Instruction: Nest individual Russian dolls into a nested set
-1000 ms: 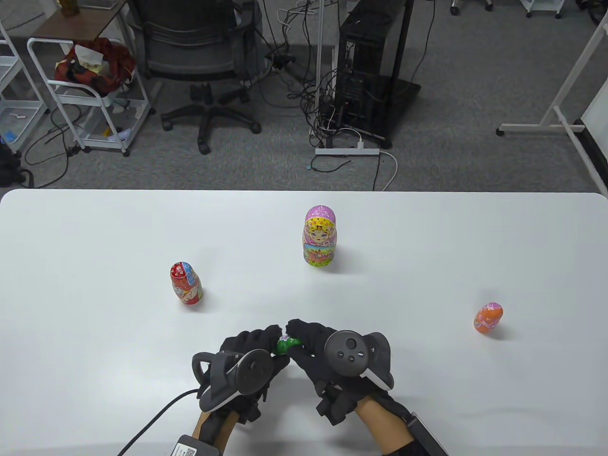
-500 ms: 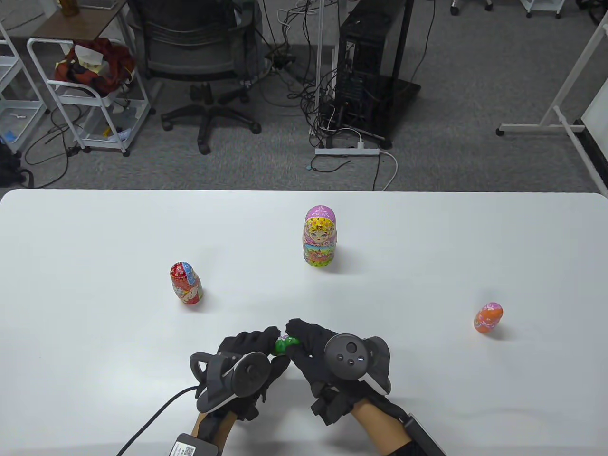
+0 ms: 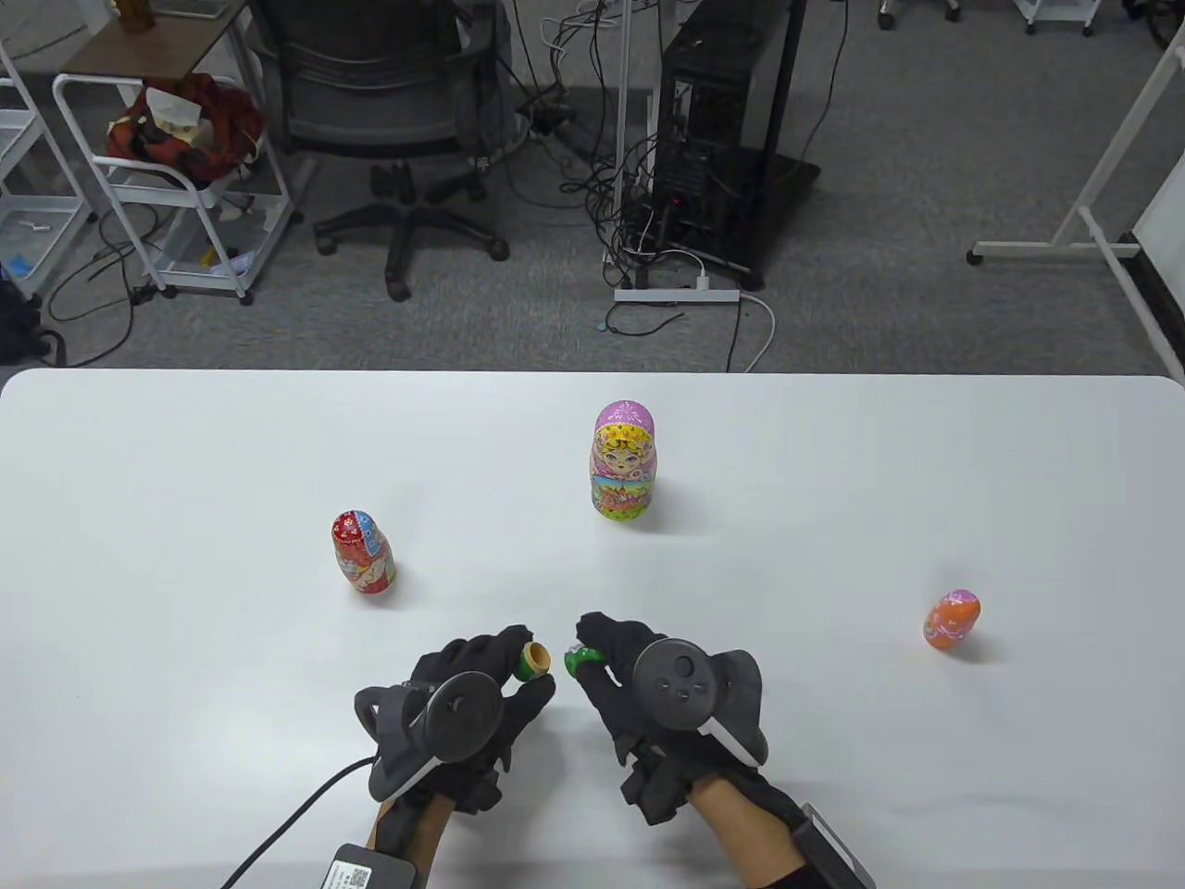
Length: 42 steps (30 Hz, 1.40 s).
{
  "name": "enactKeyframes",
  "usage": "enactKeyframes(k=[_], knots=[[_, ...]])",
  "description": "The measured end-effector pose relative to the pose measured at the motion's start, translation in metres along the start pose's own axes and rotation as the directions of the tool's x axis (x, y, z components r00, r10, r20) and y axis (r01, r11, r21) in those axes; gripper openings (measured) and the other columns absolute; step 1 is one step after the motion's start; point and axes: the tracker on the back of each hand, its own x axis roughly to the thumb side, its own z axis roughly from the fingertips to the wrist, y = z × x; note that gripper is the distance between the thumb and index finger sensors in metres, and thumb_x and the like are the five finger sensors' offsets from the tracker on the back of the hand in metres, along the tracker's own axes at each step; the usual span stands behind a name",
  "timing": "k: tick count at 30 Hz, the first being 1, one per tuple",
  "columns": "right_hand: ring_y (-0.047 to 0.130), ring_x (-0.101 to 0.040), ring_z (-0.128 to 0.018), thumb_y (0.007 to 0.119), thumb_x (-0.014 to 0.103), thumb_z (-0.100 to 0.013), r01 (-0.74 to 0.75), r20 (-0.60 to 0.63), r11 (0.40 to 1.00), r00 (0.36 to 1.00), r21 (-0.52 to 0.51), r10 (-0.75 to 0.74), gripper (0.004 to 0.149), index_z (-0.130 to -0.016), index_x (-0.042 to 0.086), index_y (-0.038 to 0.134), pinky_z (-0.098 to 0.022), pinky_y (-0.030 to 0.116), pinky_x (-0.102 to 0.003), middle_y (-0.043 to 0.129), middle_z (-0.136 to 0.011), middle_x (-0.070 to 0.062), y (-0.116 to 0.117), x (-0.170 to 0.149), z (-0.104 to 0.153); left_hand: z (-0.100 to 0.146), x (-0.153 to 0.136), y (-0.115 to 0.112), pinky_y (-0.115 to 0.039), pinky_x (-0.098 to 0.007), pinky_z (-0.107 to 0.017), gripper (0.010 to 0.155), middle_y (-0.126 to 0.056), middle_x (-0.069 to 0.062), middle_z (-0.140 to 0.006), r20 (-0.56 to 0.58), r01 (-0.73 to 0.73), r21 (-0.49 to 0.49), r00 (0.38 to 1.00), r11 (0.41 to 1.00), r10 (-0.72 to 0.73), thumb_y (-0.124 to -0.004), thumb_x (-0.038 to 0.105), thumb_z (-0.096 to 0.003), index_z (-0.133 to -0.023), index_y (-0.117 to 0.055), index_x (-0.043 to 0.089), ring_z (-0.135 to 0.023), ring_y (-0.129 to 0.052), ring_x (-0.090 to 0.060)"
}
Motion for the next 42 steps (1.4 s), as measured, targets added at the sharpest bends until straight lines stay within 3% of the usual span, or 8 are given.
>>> enactKeyframes(k=[3, 8, 14, 16, 23, 27, 33, 42], knots=[[0.094, -0.026, -0.063, 0.08, 0.044, -0.047, -0.294, 0.005, 0.946, 0.955, 0.136, 0.297, 0.052, -0.093, 0.026, 0.068, -0.054, 0.078, -0.047, 0.084, -0.086, -0.007, 0.023, -0.001, -0.004, -0.001, -0.003, -0.006, -0.087, -0.042, -0.055, 0.069, -0.102, 0.003, -0.076, -0.012, 0.023, -0.031, 1.0, 0.999, -0.023, -0.084, 0.067, -0.0342, -0.09, -0.083, 0.027, -0.061, -0.105, -0.014], [0.095, -0.024, -0.059, 0.085, 0.046, -0.045, -0.404, -0.002, 0.868, 0.906, 0.287, 0.423, 0.053, -0.092, 0.026, 0.071, -0.052, 0.079, -0.046, 0.088, -0.081, -0.005, 0.047, -0.009, -0.01, 0.0, 0.0, -0.008, -0.086, -0.043, -0.056, 0.069, -0.101, 0.002, -0.079, -0.007, 0.029, -0.047, 1.0, 0.998, -0.029, -0.083, 0.066, -0.0347, -0.091, -0.082, 0.027, -0.063, -0.104, -0.015], [0.095, -0.024, -0.059, 0.084, 0.049, -0.045, -0.387, -0.018, 0.874, 0.912, 0.293, 0.409, 0.054, -0.093, 0.03, 0.067, -0.052, 0.079, -0.046, 0.087, -0.082, -0.004, 0.048, -0.011, -0.01, -0.001, 0.004, -0.009, -0.085, -0.043, -0.057, 0.069, -0.1, 0.003, -0.08, 0.011, 0.049, -0.057, 0.999, 0.997, -0.048, -0.083, 0.066, -0.0347, -0.091, -0.081, 0.028, -0.065, -0.104, -0.015], [0.094, -0.026, -0.062, 0.082, 0.053, -0.045, -0.367, -0.013, 0.877, 0.921, 0.31, 0.389, 0.066, -0.1, 0.033, 0.054, -0.053, 0.078, -0.047, 0.084, -0.087, -0.005, 0.043, -0.013, -0.01, 0.0, 0.005, -0.01, -0.085, -0.043, -0.057, 0.069, -0.1, 0.003, -0.081, 0.013, 0.049, -0.063, 0.999, 0.997, -0.049, -0.083, 0.066, -0.0347, -0.092, -0.08, 0.028, -0.065, -0.104, -0.015], [0.09, -0.029, -0.069, 0.077, 0.052, -0.047, -0.214, -0.181, 0.976, 0.96, 0.03, 0.216, 0.052, -0.093, 0.03, 0.069, -0.052, 0.077, -0.047, 0.073, -0.098, -0.009, -0.032, -0.031, -0.005, 0.001, 0.009, -0.011, -0.085, -0.044, -0.057, 0.069, -0.099, 0.003, -0.082, 0.021, 0.023, -0.088, 1.0, 0.996, -0.021, -0.083, 0.065, -0.0348, -0.093, -0.08, 0.028, -0.067, -0.103, -0.015], [0.091, -0.03, -0.071, 0.078, 0.046, -0.051, -0.234, -0.32, 0.971, 0.917, 0.057, 0.24, 0.047, -0.095, 0.033, 0.069, -0.052, 0.077, -0.047, 0.076, -0.098, -0.01, -0.052, -0.058, 0.001, 0.001, 0.018, -0.011, -0.084, -0.044, -0.058, 0.069, -0.098, 0.003, -0.084, 0.038, 0.001, -0.11, 0.999, 0.994, 0.003, -0.083, 0.065, -0.0348, -0.093, -0.079, 0.029, -0.069, -0.102, -0.015], [0.092, -0.03, -0.07, 0.078, 0.043, -0.052, -0.127, -0.451, 0.941, 0.853, 0.314, 0.265, 0.049, -0.099, 0.034, 0.065, -0.051, 0.078, -0.046, 0.074, -0.101, -0.014, -0.029, -0.103, -0.005, 0.002, 0.025, -0.014, -0.084, -0.044, -0.059, 0.069, -0.097, 0.002, -0.084, 0.058, 0.0, -0.153, 0.998, 0.988, 0.009, -0.082, 0.065, -0.0354, -0.093, -0.078, 0.028, -0.07, -0.102, -0.015], [0.094, -0.025, -0.065, 0.081, 0.04, -0.05, -0.109, -0.445, 0.941, 0.859, 0.321, 0.252, 0.044, -0.092, 0.03, 0.071, -0.049, 0.079, -0.043, 0.082, -0.091, -0.006, 0.007, -0.111, -0.012, 0.002, 0.024, -0.016, -0.084, -0.043, -0.059, 0.069, -0.097, 0.002, -0.084, 0.04, -0.047, -0.183, 0.998, 0.982, 0.055, -0.082, 0.064, -0.0357, -0.093, -0.078, 0.026, -0.069, -0.102, -0.015]])
